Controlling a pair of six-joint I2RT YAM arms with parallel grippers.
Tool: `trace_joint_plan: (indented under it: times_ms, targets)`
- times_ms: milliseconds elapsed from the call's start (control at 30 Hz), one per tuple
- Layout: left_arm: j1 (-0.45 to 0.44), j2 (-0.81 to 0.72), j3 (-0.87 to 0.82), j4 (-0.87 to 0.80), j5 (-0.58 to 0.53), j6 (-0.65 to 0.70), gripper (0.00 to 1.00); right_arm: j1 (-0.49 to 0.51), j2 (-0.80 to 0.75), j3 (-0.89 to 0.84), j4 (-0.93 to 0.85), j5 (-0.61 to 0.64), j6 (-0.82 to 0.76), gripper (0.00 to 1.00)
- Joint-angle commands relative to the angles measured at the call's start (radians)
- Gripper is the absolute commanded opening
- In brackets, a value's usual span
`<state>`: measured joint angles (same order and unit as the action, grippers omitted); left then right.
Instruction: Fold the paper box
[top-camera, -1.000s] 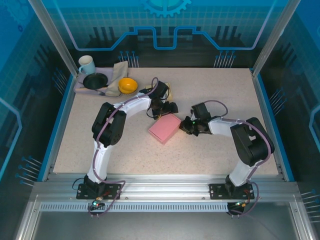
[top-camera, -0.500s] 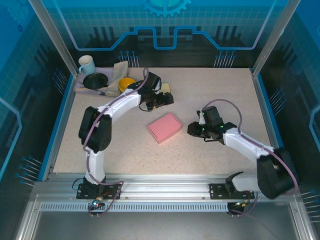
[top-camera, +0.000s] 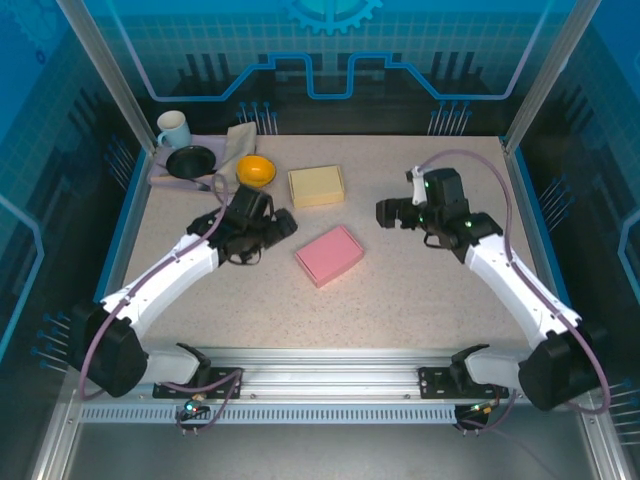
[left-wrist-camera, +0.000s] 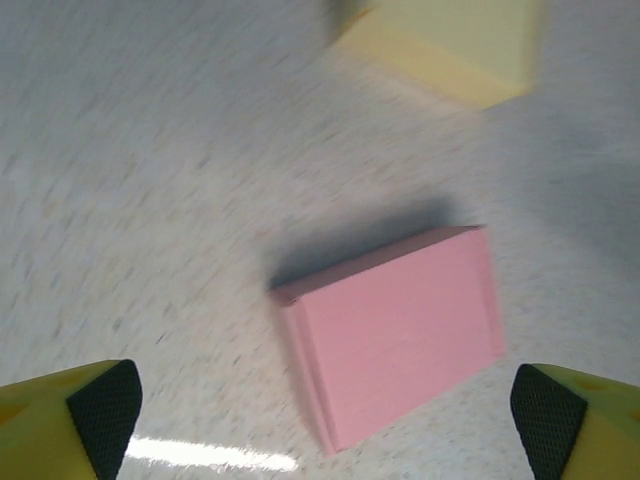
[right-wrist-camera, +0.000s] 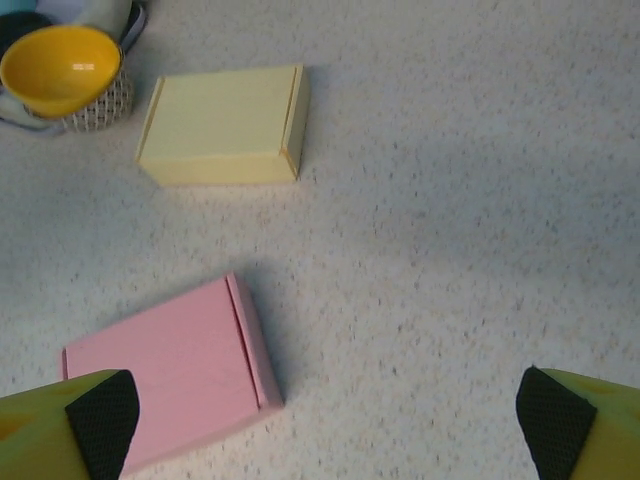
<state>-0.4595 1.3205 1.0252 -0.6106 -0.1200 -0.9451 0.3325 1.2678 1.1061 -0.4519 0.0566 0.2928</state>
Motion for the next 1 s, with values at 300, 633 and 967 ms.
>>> trace_joint_plan:
  times_ms: [300, 633, 967]
  targets:
    - [-0.172, 0.034, -0.179, 0.156, 0.027, -0.453, 0.96, -0.086, 0.310, 0.241, -0.084, -0.431, -0.036, 0.94]
    - [-0.179, 0.214, -0.145, 0.344, 0.038, -0.463, 0.81, 0.011, 0.500, 0.237, -0.117, -0.518, -0.177, 0.68]
    - [-0.178, 0.292, -0.145, 0.430, 0.011, -0.431, 0.73, 0.065, 0.618, 0.219, -0.110, -0.396, -0.229, 0.65]
